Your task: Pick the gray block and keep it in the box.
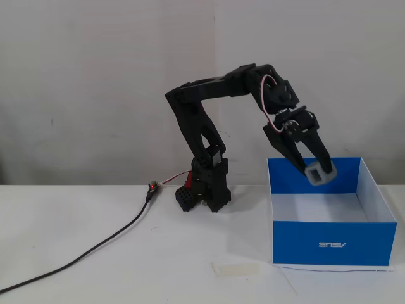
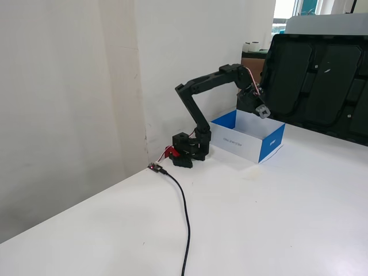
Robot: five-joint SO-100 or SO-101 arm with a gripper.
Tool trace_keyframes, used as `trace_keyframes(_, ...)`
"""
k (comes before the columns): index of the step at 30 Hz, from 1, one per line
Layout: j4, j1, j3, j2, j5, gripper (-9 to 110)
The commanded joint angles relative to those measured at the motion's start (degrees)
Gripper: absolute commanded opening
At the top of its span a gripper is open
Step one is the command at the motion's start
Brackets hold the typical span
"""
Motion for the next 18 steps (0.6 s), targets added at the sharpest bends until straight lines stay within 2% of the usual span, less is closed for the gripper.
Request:
trace_keyframes(1, -1.6, -3.6, 0.4, -0.7, -0.4, 1)
trace_keyframes(8, -2.5, -6.0, 2.5, -2.7, -0.5, 2)
trace_keyframes(18, 1.5, -7.6, 1.4, -4.5, -1.1, 14)
